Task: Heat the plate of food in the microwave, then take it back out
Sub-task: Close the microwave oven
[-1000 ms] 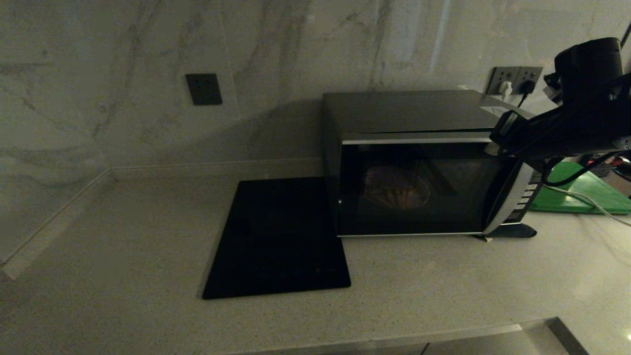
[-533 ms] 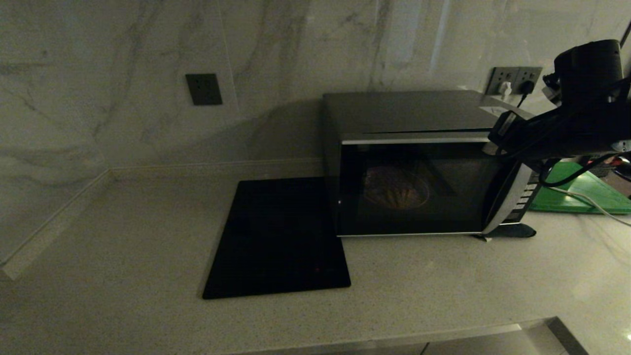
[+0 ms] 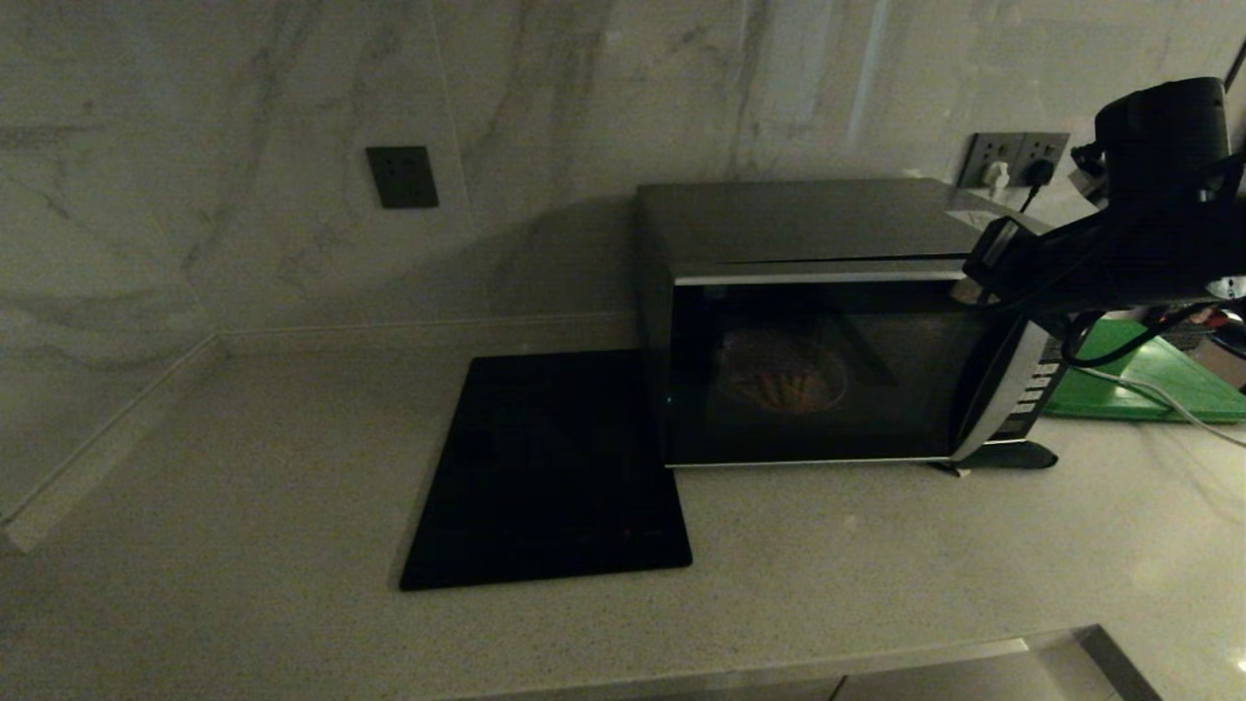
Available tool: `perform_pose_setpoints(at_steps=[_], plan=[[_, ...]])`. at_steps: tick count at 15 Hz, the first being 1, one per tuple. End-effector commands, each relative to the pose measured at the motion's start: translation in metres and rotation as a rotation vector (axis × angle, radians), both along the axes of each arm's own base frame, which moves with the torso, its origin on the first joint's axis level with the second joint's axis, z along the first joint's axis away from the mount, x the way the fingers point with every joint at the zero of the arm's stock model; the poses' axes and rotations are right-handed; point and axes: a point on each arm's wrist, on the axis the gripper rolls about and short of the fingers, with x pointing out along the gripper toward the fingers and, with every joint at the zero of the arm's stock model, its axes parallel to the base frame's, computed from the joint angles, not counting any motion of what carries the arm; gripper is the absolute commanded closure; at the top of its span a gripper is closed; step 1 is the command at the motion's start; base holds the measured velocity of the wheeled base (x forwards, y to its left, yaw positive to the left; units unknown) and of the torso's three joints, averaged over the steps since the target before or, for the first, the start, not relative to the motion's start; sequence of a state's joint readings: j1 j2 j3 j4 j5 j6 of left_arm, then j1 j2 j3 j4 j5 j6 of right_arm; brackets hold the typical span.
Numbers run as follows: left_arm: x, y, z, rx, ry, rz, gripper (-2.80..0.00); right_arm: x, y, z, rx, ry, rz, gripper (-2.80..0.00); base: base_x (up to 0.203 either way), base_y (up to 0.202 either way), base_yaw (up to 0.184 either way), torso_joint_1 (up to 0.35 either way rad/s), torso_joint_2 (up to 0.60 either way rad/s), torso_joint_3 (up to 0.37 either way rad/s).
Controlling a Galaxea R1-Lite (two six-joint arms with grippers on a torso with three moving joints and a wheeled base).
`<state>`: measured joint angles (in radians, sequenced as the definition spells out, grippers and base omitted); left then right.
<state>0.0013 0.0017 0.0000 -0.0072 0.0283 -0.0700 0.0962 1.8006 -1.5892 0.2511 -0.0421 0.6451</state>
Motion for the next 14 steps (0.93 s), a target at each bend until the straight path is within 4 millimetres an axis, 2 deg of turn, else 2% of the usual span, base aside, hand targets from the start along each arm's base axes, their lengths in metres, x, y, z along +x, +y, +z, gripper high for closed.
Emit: perform_pose_setpoints(at_steps=[1, 14], plan=[[0.0000, 0.0000, 0.0000, -0.001, -0.001, 0.000, 0.00, 0.0042, 0.0007, -0.0042, 0.005, 0.001, 0.002, 0.00, 0.000, 0.000, 0.000, 0.000, 0.00, 0.000], [0.0000, 0.0000, 0.0000, -0.001, -0.001, 0.000, 0.00, 0.0121, -0.0019, -0.0124, 0.008, -0.005, -0.006, 0.00, 0.000, 0.000, 0.000, 0.000, 0.00, 0.000]])
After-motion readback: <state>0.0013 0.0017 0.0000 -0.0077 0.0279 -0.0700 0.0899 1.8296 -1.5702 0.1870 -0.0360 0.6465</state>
